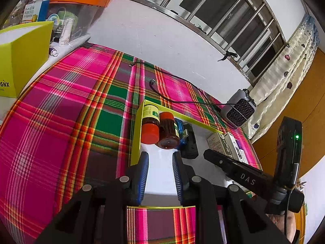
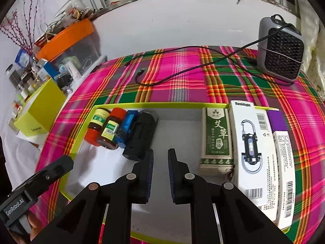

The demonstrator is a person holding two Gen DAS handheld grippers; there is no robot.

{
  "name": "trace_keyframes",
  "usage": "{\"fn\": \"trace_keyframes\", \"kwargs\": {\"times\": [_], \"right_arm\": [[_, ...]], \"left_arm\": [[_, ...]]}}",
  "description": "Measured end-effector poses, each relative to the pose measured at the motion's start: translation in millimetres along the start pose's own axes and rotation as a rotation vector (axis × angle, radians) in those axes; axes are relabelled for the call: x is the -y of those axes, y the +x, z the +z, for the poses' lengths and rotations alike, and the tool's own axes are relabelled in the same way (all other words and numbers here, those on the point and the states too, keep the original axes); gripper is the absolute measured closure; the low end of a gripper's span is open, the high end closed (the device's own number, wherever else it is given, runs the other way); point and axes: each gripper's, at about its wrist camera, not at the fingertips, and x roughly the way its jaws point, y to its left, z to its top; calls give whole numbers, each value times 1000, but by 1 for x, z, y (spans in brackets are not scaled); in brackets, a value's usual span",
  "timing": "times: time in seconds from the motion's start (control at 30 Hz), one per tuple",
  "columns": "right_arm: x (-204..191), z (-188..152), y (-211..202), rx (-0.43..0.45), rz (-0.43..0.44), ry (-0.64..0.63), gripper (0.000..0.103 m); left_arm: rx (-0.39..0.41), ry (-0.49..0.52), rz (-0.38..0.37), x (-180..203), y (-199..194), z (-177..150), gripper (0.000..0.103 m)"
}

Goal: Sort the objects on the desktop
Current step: 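Move both tools back toward the white bottles beside the tray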

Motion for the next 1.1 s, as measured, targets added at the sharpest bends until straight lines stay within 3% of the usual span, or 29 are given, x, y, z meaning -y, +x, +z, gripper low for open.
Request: {"fn": "trace_keyframes", "kwargs": {"times": [0.27, 0.57, 0.87, 1.1], "right_arm": [[3, 3, -2, 8, -14, 11, 88], [-6, -6, -28, 38, 27, -20, 87], [-7, -34, -64, 53, 67, -35, 86], [-5, -59, -88, 62, 99, -44, 84]], "left_arm": [[-8, 4, 1, 1, 3, -2, 79], [-5, 23, 8, 5, 3, -3, 79], [11, 110, 18, 28, -1, -13, 79], [10, 194, -18, 55, -13, -31, 79]]}}
